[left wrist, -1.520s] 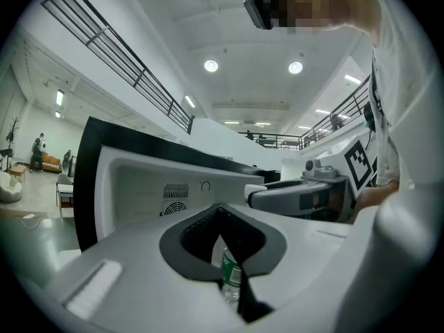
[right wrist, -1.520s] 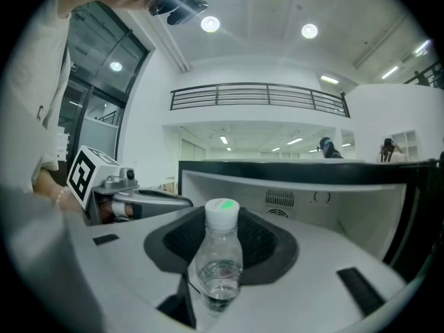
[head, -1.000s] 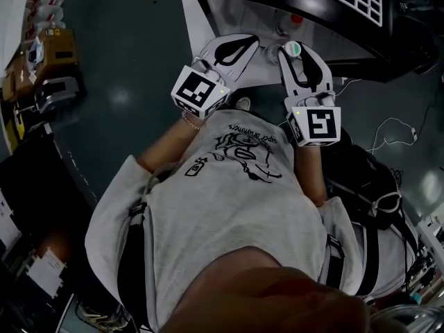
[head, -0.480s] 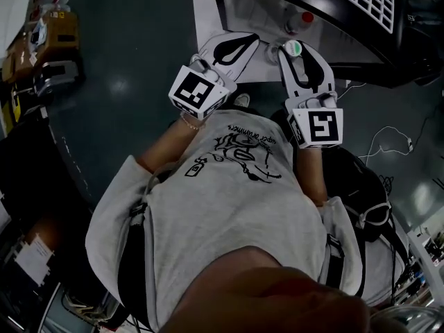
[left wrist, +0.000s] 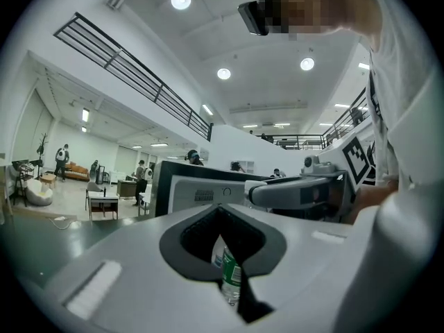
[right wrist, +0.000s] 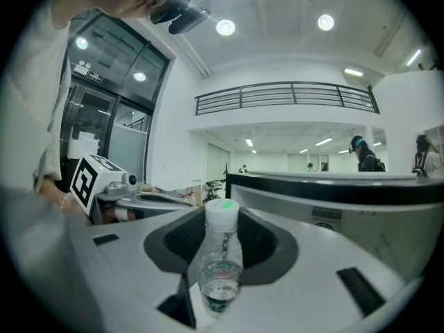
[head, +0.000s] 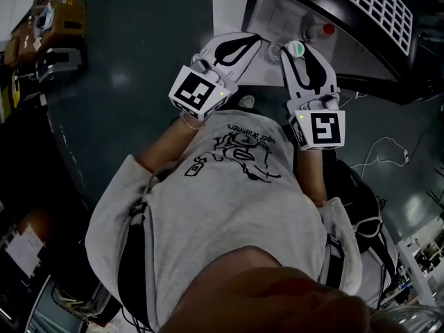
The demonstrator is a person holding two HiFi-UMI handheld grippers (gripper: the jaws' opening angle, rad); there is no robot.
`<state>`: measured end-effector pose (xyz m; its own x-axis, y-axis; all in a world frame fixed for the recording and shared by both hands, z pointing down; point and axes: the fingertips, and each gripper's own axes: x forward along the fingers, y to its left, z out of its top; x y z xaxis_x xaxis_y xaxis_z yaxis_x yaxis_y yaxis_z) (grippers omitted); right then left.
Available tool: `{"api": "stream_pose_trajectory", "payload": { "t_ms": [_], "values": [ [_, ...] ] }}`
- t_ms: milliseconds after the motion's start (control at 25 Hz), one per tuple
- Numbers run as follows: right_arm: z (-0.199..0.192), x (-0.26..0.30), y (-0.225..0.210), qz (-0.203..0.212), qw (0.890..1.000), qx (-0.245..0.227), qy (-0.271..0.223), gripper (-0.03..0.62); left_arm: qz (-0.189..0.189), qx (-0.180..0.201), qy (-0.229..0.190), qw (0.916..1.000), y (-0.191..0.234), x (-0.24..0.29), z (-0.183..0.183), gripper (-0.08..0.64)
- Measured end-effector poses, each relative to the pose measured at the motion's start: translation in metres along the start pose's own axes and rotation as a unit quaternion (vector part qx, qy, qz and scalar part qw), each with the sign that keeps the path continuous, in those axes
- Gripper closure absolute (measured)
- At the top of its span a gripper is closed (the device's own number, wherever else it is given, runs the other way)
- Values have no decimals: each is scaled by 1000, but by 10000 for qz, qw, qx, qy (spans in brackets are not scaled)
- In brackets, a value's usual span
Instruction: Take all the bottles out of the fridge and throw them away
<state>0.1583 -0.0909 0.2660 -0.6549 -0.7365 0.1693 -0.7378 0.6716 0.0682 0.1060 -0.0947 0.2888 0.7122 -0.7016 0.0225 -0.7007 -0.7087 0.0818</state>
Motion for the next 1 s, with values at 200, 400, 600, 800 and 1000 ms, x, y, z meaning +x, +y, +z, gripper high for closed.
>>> {"api": "stream_pose_trajectory", "payload": {
  "t_ms": [200, 400, 600, 800, 1000],
  "values": [
    [9, 20, 27, 174, 9998, -24, -29, 446, 155, 3, -31, 9999, 21, -27, 5, 551],
    [15, 42, 57, 379, 9993, -55, -51, 445, 336, 7, -41, 9994, 42, -60, 6, 551],
    [22, 62, 89, 618, 9979, -175, -81, 445, 555, 20, -46, 9984, 63, -95, 7, 551],
    [31, 78, 123, 826, 9963, -204, -118, 445, 766, 29, -68, 9970, 79, -131, 10, 551],
    [37, 91, 156, 1040, 9940, -313, -160, 445, 957, 25, -105, 9953, 93, -166, 12, 551]
  ]
}}
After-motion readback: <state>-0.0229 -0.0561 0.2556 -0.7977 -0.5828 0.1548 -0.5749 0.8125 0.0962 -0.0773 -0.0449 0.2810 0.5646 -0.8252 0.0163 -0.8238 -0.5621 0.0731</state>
